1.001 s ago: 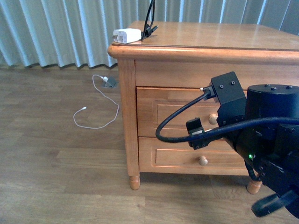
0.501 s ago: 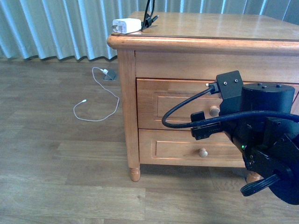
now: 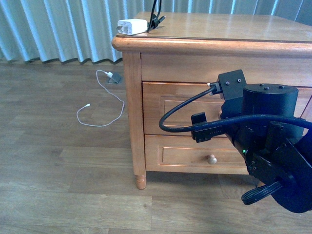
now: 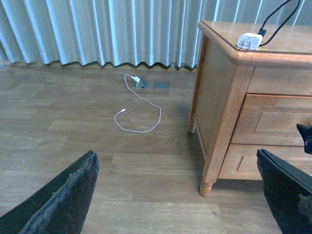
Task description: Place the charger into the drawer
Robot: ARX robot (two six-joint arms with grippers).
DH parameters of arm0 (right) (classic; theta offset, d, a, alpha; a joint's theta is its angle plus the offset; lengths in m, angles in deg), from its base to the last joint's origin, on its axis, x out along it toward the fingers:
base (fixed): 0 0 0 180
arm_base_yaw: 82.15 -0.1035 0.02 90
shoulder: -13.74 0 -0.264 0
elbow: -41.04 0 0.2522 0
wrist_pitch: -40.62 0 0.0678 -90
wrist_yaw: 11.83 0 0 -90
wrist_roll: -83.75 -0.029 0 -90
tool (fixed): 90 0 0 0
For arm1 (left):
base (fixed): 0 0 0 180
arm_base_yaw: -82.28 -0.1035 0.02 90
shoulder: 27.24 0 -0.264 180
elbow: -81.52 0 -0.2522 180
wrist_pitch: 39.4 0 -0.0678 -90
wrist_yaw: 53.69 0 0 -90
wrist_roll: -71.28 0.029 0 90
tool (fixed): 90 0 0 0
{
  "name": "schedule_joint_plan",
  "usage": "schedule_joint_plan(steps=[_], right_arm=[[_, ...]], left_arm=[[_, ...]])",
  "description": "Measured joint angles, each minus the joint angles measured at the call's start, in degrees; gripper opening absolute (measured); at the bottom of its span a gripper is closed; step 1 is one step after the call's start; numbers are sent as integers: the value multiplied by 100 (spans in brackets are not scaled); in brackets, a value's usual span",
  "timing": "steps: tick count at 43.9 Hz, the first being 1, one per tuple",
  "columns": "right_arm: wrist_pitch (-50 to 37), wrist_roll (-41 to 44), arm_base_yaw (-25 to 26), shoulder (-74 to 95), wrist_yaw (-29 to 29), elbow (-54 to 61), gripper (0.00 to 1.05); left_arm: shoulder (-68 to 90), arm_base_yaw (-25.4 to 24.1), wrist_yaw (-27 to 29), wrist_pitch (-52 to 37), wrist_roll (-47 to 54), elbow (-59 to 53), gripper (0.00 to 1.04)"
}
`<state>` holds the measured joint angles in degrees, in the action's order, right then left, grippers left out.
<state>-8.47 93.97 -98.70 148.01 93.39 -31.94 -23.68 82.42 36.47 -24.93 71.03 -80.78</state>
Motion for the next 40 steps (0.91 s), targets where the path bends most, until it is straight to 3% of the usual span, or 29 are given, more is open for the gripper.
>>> schedule_joint_plan(steps=[40], right_arm=[[44,17,-37,114,13,-52,96]], left_arm=[[0,0,0,0,-2,0,99]])
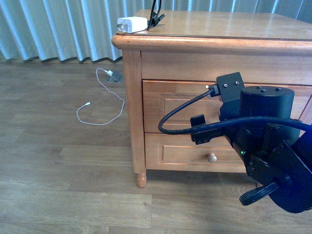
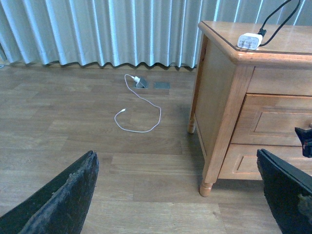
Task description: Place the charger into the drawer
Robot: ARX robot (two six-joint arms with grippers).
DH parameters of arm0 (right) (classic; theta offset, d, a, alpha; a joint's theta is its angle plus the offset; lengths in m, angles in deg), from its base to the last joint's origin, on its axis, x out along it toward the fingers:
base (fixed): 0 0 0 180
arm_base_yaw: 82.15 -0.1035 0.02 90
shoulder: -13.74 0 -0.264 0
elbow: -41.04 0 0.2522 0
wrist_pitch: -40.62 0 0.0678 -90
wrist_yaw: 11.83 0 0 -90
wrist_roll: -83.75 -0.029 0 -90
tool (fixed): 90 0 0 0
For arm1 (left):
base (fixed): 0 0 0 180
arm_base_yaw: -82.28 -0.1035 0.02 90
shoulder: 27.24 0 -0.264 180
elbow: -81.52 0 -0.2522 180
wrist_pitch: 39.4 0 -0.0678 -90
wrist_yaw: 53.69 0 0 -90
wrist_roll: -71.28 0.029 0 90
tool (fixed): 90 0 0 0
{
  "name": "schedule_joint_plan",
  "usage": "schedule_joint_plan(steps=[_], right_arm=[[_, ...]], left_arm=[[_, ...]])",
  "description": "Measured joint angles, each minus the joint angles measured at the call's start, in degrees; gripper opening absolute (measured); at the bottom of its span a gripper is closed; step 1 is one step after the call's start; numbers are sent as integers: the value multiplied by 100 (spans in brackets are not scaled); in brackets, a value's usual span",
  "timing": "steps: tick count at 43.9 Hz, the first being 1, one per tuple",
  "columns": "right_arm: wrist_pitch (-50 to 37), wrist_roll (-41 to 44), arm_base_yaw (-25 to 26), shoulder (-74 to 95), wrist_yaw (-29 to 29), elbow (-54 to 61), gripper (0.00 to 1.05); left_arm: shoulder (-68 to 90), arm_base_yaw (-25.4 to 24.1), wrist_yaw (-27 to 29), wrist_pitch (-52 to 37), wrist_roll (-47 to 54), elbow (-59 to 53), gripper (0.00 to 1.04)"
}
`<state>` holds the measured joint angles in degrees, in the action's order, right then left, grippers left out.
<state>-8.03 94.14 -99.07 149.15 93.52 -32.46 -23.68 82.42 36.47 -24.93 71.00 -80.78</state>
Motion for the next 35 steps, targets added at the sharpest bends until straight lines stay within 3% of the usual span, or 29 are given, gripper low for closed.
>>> schedule_joint_plan(steps=[10,12,15,31,35], right_arm=[[7,-20,-24,28,42,-52,91],[15,-15,-26,37,42,-66,84],[22,-20,-31,52,42,-74,83],[48,-11,-26,109,114,-129,37],[50,-13,-17,109,105,-129,39]], left_arm=[[0,0,0,0,0,0,99],[0,2,0,0,2,0,99],[0,0,0,0,0,0,99],[0,2,-2,0,0,0,99],[0,0,0,0,0,0,99]])
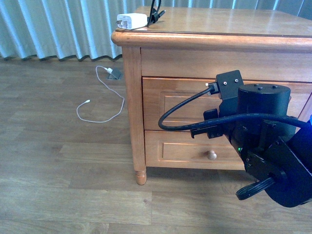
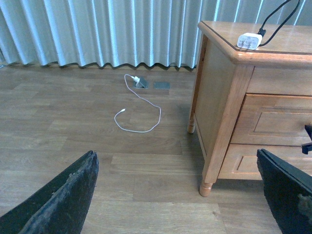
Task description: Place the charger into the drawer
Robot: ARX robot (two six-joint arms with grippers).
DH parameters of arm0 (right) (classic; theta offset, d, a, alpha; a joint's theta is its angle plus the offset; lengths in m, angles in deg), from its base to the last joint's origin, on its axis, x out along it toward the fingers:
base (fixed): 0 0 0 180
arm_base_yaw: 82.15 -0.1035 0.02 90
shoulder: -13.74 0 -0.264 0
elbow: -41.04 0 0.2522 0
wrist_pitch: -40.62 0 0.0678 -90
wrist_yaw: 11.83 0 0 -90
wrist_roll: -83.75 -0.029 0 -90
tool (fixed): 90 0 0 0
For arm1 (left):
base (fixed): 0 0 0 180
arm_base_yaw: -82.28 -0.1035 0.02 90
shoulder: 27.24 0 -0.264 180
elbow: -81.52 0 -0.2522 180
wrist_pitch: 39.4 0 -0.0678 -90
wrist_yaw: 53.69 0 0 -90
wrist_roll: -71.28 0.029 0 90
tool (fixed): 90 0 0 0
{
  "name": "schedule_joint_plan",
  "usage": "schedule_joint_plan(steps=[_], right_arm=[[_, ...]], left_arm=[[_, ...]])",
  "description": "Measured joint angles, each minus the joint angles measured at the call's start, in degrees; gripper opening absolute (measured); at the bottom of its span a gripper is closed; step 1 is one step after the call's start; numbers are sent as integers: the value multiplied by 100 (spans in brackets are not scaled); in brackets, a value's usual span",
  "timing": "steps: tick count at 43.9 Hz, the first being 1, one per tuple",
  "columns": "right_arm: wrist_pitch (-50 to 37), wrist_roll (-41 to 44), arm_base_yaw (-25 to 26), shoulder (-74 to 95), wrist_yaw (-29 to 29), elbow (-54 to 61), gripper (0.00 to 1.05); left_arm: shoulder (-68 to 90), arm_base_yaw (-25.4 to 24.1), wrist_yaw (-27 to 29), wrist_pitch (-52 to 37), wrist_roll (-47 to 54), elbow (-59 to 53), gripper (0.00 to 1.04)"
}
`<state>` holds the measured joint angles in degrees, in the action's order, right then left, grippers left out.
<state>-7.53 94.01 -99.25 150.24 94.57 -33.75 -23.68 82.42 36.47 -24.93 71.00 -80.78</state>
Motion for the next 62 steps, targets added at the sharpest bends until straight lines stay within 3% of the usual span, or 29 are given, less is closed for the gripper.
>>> schedule_joint_plan(steps=[8,30,46,62], right_arm=[[4,2,4,0,44,-2,24],[271,-81,37,-216,-173,216,23],[1456,-522,20,-1794,-503,1836,22],[2470,-592,20,-3810,-1178,3727,21]], left_arm=[[0,0,2,0,0,0,99],[0,2,0,0,0,0,99],[0,0,-2,0,2,0,99],[0,2,0,0,0,0,99]])
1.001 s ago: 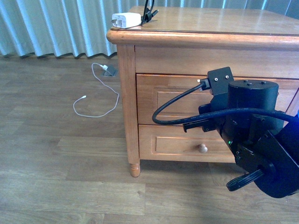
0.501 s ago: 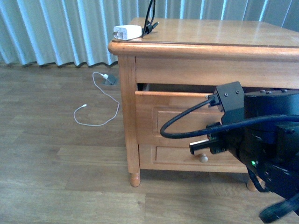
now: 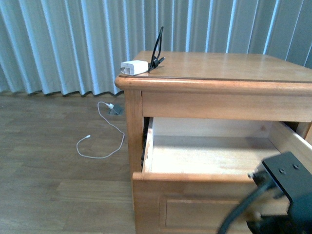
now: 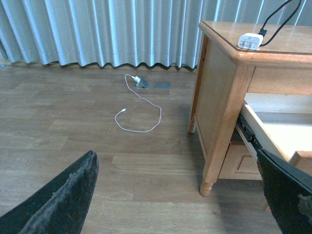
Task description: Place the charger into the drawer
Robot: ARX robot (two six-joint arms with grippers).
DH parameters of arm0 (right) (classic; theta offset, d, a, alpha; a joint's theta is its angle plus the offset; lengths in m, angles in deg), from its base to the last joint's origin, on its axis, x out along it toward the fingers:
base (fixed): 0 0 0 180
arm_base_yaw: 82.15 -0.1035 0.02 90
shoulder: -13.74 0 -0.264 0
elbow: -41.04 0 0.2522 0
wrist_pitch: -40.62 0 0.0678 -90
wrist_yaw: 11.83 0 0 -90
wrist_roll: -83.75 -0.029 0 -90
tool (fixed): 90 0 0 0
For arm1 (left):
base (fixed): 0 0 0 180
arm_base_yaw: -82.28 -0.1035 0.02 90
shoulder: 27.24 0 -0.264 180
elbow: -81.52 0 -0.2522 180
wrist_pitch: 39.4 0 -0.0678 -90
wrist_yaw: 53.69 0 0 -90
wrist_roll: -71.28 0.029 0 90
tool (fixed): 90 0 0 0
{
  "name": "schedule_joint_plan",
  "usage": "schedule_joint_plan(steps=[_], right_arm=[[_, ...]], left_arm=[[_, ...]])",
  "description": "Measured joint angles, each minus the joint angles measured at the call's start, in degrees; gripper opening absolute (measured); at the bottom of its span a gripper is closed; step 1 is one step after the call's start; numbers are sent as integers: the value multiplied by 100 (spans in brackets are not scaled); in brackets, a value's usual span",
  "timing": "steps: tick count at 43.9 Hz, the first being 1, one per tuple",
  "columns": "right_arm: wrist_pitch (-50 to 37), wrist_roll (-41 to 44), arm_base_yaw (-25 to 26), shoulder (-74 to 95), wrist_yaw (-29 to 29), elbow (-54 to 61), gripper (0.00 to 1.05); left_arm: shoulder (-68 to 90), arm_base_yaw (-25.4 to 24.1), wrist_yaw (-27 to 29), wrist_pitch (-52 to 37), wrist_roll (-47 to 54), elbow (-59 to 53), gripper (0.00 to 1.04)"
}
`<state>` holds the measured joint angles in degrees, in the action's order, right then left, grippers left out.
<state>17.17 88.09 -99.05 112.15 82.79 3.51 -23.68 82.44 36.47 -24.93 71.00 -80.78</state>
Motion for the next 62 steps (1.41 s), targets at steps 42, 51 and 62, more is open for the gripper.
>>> schedule_joint_plan(steps=[42,51,62], right_arm=[[348,-164,5160,-5335,-3471,1239,96],[-44,-380,5486,-5073,-3545,1355,96],[761,-404,4640,-6153,-3307,1781,56]], left_arm=[[0,-2,-2,0,0,0,99],[0,0,-7,0,0,0,99],[0,0,2,0,0,0,99]])
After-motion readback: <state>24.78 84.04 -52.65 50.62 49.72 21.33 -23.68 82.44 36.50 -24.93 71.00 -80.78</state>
